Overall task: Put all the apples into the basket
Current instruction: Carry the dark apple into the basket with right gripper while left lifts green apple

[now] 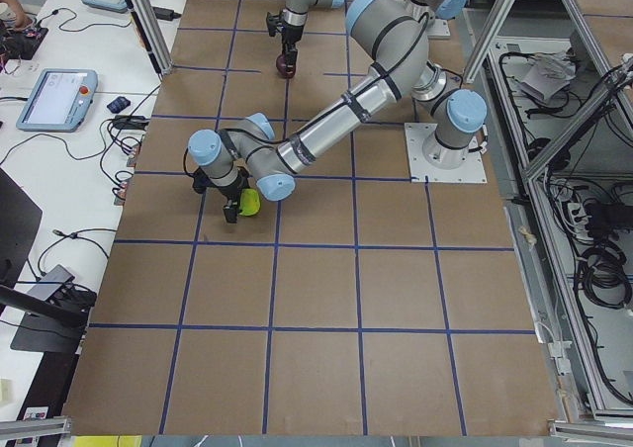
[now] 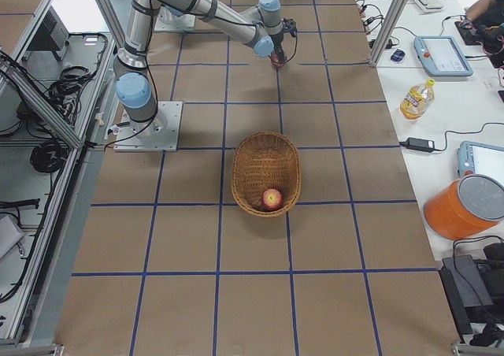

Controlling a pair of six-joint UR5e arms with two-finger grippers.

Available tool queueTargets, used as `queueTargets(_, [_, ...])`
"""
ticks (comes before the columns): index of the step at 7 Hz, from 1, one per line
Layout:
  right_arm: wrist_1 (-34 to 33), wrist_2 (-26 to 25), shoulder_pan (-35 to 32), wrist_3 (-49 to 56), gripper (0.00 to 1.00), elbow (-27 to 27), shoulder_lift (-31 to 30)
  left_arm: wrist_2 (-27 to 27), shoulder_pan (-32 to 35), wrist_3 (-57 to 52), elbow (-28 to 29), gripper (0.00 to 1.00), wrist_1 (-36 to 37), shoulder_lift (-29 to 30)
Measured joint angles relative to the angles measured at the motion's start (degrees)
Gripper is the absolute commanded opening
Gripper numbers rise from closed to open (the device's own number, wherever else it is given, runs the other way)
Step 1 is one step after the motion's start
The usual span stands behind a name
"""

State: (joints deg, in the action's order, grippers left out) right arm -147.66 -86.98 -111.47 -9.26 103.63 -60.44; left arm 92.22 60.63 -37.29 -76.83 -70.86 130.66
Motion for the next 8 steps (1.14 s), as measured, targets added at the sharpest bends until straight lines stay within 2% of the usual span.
queueTargets(1, [-0.5,-0.7,-0.1,0.0,0.63,0.0,0.4,0.0,-0.1,0.0,-0.3,1.0,0.0,0.0])
queueTargets(2, [-0.5,-2.0,-0.1,0.3,0.6,-0.3,0.4,0.1,-0.1,0.1,-0.5,1.0,0.0,0.0])
queueTargets(4, [1.2,-3.4,2.7,0.8,0.61,-0.7,-3.2,0.2,-0.2,0.3,-0.2,1.0,-0.1,0.1])
queueTargets(6, [10.0,-3.9,14.2,1.1,0.61,0.3,-11.3,1.1,-0.2,0.2,0.7,1.0,0.0,-0.3])
queueTargets(7, [15.3,-4.6,22.7,3.5,0.61,1.1,-14.7,1.3,-0.2,0.1,0.7,1.0,0.0,-0.3])
queueTargets(8, [18.9,-5.0,31.3,10.1,0.61,1.6,-17.0,1.4,-0.2,-0.1,0.4,1.0,0.0,-0.1])
